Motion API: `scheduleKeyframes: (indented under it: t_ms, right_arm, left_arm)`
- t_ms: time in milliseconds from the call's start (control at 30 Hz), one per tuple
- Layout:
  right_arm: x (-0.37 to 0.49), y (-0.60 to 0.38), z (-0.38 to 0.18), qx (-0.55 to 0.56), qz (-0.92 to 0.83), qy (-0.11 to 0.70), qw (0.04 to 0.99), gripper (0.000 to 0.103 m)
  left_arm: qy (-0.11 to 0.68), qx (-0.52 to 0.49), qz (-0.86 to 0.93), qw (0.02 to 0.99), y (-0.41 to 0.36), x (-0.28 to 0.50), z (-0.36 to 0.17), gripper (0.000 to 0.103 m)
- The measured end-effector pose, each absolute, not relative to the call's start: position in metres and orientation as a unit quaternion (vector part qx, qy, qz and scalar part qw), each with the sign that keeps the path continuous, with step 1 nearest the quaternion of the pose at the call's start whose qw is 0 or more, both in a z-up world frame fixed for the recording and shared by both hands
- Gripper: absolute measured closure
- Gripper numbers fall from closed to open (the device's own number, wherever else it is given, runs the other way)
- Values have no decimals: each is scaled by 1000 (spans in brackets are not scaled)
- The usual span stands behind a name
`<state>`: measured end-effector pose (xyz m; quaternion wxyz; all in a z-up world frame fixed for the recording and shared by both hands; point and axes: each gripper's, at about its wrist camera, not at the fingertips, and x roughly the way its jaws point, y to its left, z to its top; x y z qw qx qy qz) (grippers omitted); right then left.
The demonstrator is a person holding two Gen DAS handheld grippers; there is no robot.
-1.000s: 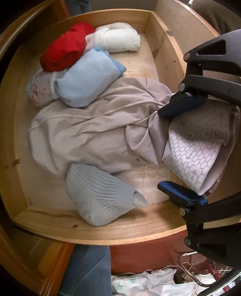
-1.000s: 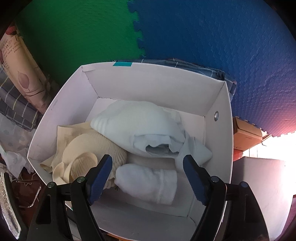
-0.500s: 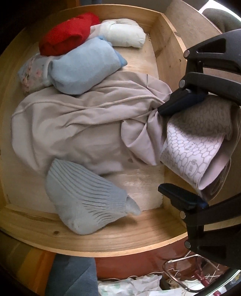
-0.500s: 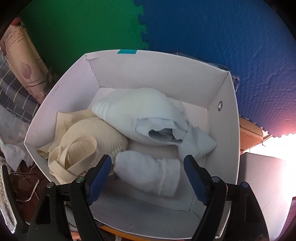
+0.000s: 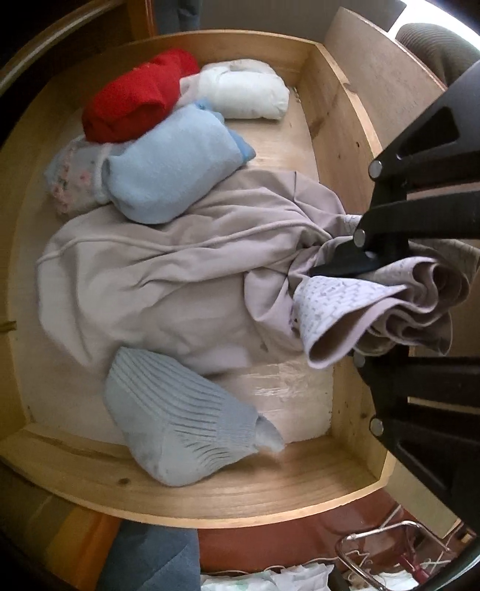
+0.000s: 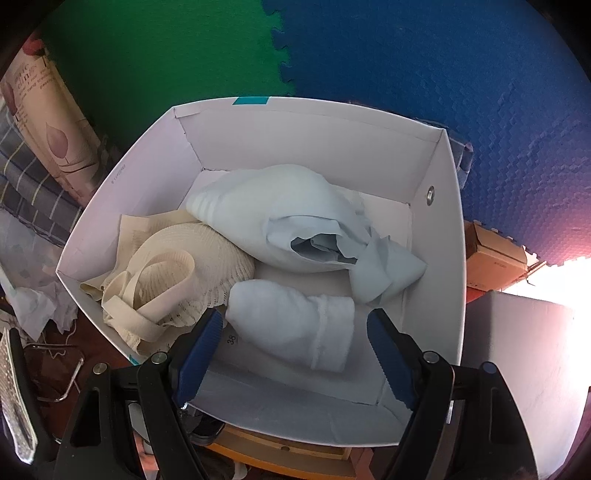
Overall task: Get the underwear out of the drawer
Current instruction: 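Open the right tool in the box while the left tool grasps the grey patterned underwear, then lift the grey patterned underwear out of the drawer up toward the box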
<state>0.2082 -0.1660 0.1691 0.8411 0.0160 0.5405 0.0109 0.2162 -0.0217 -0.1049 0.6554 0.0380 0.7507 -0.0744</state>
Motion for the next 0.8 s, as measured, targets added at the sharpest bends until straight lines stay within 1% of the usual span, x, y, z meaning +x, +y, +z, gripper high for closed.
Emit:
scheduleKeyframes:
  t_ms: [233, 433, 800]
  right_arm:
    - [202, -173, 174, 39, 10, 524, 851, 18]
    - [196, -175, 177, 48, 5, 510, 859, 17]
    - [172, -173, 184, 49, 8, 494, 868, 16]
  left_arm:
    - [705, 49, -92, 702, -8, 202, -79, 87]
    - [670, 43, -111, 733, 2, 194, -51, 87]
    - [643, 26, -115, 757, 17, 180, 4, 88]
